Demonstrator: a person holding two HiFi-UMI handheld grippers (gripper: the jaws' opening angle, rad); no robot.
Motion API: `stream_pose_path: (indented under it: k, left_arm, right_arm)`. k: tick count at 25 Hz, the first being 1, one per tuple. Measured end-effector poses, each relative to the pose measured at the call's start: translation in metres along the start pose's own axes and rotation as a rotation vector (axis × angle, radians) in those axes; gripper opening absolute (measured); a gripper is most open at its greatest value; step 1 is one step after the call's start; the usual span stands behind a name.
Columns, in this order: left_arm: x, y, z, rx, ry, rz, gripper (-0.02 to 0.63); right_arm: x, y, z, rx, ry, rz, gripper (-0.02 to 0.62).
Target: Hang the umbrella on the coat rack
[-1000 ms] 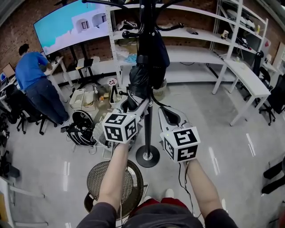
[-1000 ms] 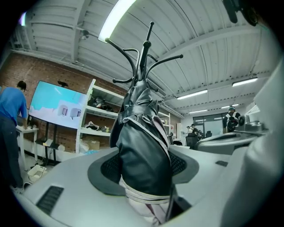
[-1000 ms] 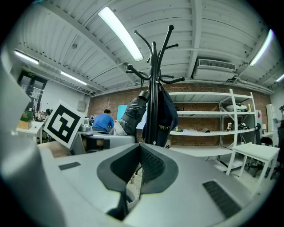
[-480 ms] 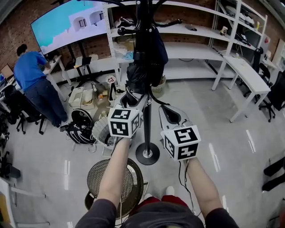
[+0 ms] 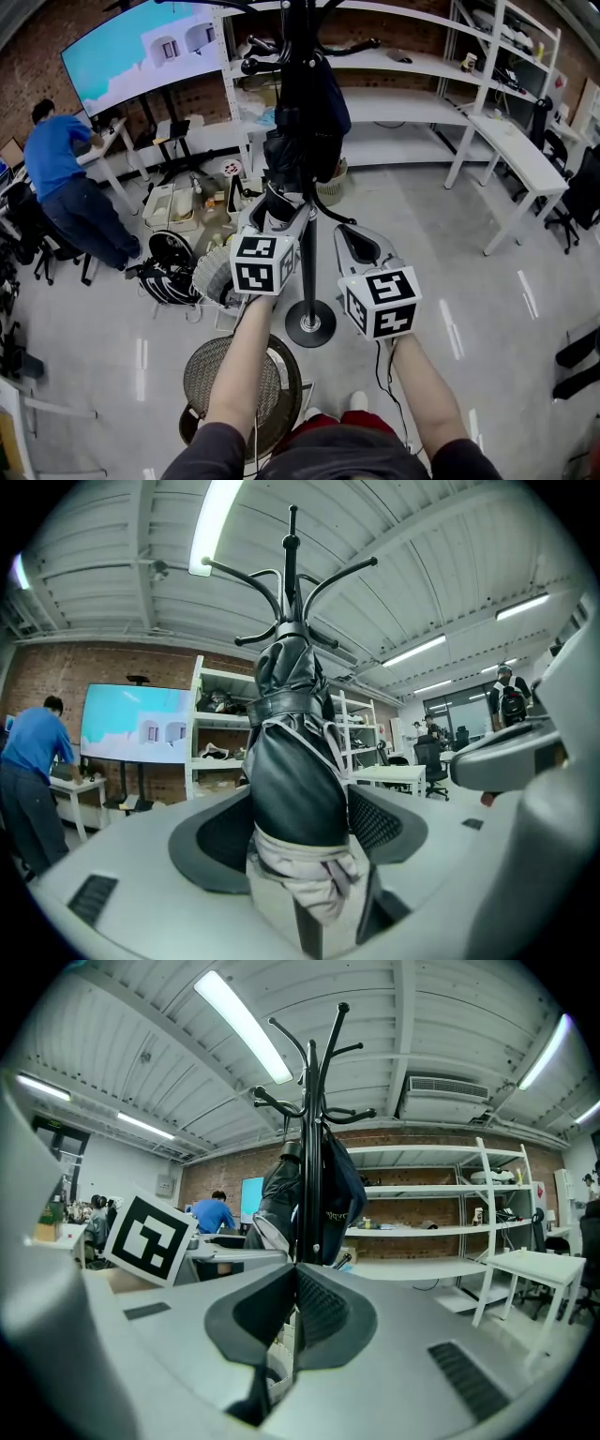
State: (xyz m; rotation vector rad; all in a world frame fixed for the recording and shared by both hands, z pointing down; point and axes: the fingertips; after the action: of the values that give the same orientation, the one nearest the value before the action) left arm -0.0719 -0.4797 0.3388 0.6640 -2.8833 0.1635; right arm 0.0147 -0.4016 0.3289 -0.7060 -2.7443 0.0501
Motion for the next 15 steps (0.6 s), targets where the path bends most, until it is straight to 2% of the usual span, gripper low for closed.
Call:
stream_pose_path:
  k: [15]
  left_arm:
    - [0.006,0.027,-0.018,0.026,-0.002,0.050,0.314]
  right_arm:
    - [-0.001,0.004,-0.010,-0.010,-0.029,-0.002,0.018]
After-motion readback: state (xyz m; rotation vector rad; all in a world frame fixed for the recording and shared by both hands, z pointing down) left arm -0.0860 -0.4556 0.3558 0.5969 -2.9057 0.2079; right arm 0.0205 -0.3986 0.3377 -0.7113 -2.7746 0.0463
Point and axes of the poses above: the fingertips, and each gripper's own axes: y backward along the fingers, x to its left, z out of its top, and after that the axes turned 14 degrees about y, right-handed
